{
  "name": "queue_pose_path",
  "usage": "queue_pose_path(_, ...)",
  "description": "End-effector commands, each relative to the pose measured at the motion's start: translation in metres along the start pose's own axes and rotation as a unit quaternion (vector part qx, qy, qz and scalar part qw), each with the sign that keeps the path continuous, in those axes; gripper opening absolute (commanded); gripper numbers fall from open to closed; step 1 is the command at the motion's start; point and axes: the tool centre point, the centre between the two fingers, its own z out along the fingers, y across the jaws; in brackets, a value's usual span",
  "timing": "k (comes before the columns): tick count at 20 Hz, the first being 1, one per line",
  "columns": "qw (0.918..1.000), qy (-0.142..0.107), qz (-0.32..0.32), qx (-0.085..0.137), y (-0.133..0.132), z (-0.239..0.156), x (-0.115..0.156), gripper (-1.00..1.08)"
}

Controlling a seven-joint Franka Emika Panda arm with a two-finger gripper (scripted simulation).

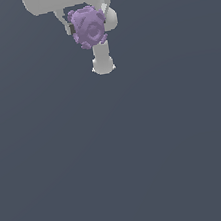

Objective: Pick up the object and move it to a goal position.

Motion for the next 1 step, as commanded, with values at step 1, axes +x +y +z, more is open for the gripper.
queue_pose_path(1, 1.0000, 0.000, 0.000, 0.000, 0.0003, -0.0017, 0.0001, -1.00)
